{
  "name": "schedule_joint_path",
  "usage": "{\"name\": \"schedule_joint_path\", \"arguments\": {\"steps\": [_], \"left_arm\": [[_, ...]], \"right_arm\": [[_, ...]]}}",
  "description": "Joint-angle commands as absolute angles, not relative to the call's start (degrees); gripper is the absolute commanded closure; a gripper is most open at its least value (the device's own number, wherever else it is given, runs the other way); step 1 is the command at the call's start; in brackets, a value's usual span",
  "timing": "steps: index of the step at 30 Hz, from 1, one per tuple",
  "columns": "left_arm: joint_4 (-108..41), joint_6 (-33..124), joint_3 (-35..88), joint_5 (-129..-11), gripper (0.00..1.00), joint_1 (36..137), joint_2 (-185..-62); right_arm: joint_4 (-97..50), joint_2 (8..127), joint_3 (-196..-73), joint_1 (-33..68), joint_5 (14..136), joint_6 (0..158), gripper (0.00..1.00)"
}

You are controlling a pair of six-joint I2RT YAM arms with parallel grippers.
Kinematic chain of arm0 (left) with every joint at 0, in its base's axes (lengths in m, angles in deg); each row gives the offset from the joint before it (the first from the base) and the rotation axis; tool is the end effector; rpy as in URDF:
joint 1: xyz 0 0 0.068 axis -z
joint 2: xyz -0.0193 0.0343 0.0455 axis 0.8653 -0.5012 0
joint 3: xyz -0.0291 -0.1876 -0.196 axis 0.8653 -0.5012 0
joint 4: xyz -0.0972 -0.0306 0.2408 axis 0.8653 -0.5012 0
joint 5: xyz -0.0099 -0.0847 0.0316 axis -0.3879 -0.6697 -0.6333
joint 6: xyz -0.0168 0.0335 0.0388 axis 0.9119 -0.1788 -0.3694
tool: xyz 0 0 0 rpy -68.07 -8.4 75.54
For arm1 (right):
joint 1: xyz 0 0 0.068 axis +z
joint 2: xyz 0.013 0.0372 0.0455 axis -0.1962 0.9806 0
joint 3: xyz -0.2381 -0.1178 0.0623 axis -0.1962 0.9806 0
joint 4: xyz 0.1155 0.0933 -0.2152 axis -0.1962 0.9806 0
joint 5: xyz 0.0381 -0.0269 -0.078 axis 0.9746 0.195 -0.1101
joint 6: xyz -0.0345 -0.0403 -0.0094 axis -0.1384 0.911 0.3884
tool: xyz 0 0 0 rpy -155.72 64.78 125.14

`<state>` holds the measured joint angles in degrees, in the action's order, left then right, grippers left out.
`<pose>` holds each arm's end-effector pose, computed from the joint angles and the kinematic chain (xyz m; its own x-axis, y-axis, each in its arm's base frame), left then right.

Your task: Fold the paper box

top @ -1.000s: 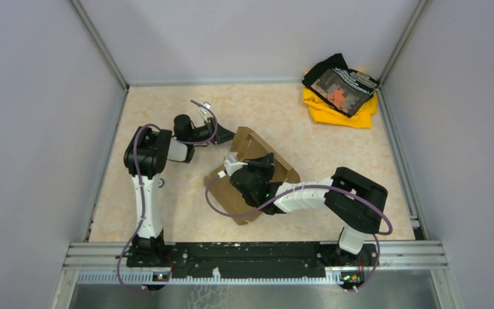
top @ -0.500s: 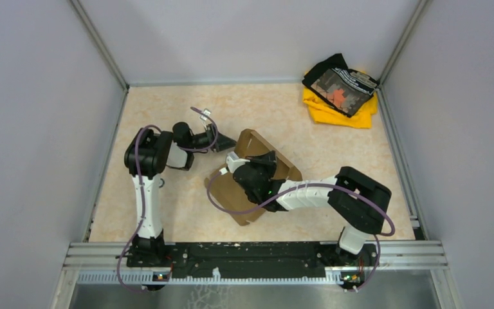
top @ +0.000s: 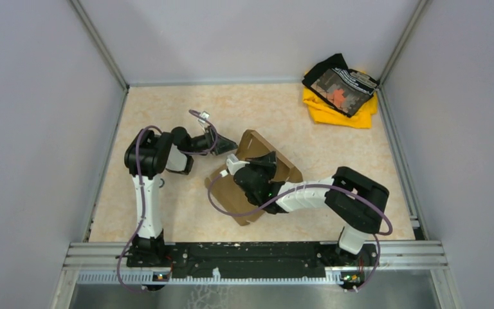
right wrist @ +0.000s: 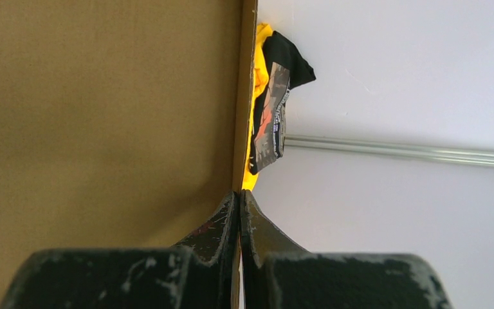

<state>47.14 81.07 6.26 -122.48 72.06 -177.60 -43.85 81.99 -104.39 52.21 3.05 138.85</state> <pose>0.3748 -0.1126 0.0982 -0.6401 -0.2260 -0.7343 0.7122 0.1840 -0.6775 0.1744 0.2787 0.1825 -0.0974 -0.9819 -0.1622 -0.2063 0.1793 -0.9619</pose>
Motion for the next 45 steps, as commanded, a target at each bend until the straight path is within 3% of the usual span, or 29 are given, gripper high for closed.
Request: {"name": "schedule_joint_path", "arguments": {"steps": [1,34,45], "left_arm": [[53.10,82.24,5.13,-123.93,0.37,72.49,-177.48],[61.75,85.18,0.82,-125.21,0.39,73.79,-178.47],[54.11,79.47,0.53,-123.88,0.41,74.80,-176.55]], "right_arm": [[-48.69,83.95,-103.96,53.56,0.72,141.26,1.00],[-53.06,89.43,-106.30,55.92,-2.10,144.35,1.00],[-52.70,89.07,-106.97,55.91,-2.33,144.12,1.00]]}}
